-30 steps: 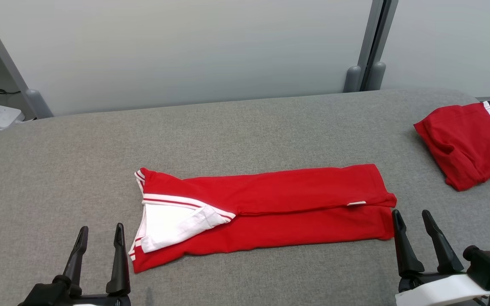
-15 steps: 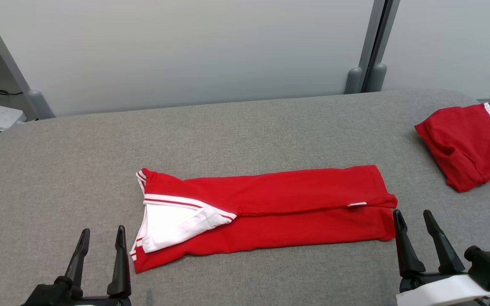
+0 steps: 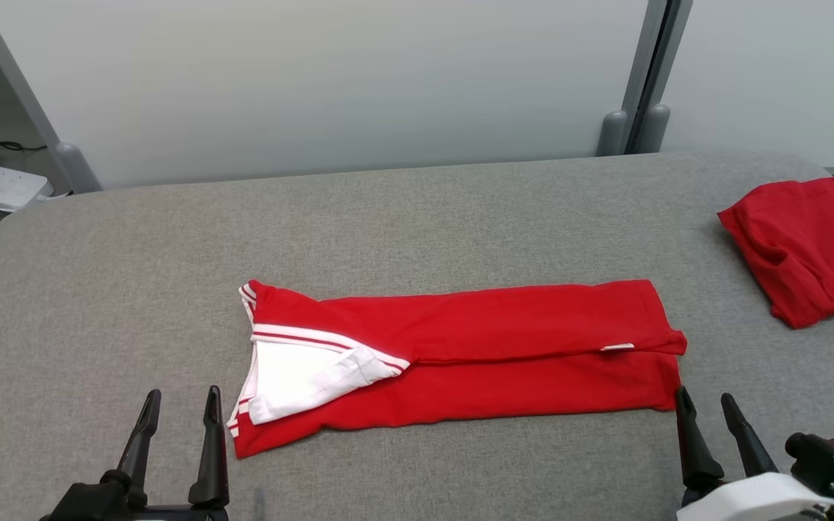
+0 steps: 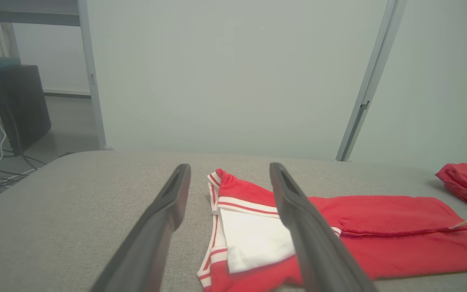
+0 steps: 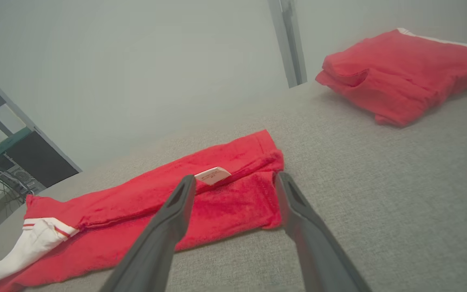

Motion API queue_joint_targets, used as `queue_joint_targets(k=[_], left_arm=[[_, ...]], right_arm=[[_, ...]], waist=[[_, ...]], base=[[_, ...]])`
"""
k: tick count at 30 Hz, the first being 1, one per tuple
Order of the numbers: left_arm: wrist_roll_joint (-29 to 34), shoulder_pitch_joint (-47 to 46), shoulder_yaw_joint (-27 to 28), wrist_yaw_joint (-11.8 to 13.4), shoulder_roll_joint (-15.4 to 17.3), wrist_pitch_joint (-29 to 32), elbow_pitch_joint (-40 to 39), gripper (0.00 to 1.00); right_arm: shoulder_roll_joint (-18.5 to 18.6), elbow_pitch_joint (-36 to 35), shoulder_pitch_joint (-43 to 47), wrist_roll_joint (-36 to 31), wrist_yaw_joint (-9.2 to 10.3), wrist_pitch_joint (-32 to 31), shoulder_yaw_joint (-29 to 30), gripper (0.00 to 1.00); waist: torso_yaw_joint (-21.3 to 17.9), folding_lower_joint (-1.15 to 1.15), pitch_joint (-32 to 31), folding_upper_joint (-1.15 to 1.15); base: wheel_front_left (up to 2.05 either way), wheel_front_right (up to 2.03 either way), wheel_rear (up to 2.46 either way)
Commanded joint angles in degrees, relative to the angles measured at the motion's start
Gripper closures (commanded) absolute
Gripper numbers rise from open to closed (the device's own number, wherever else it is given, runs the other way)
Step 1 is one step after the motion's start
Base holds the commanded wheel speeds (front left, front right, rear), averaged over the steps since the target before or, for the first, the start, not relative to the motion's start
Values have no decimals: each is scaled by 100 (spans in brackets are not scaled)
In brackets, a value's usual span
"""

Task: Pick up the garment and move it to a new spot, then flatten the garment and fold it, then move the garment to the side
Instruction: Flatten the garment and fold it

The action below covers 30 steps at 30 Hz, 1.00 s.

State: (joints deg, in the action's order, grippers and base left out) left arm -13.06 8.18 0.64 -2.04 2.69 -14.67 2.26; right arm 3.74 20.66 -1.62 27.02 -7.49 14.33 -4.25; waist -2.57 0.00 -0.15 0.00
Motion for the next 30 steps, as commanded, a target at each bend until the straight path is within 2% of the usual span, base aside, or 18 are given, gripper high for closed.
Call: queue_joint_targets(k=[1,2,4,14,24,30], left_arm=[[59,-226,140,-55,19,-33,-131,0],[59,-226,140,-55,19,-33,-131,0],[89,-255,117,-71,19,-33,-124,0],[165,-449,25,-134,19,-33,-98,0],[221,-712,-107,-185,19,-33,1,0],[188,-773,-147,-180,19,-33,60,0]], right_arm=[[76,165,-424,150,0,67,-110,0],[76,165,-424,150,0,67,-110,0],[165,854,-839,438,0,67,-106,0],[339,2692,-2172,1185,0,10,59,0],[375,3710,-2877,1775,0,-15,-236,0],[252,4013,-2969,1992,0,-30,-476,0]], waist=[[36,0,40,0],[36,0,40,0],[89,0,106,0],[274,0,490,0],[479,0,846,0],[538,0,867,0]], base=[[0,0,0],[0,0,0],[0,0,0],[0,0,0],[0,0,0],[0,0,0]])
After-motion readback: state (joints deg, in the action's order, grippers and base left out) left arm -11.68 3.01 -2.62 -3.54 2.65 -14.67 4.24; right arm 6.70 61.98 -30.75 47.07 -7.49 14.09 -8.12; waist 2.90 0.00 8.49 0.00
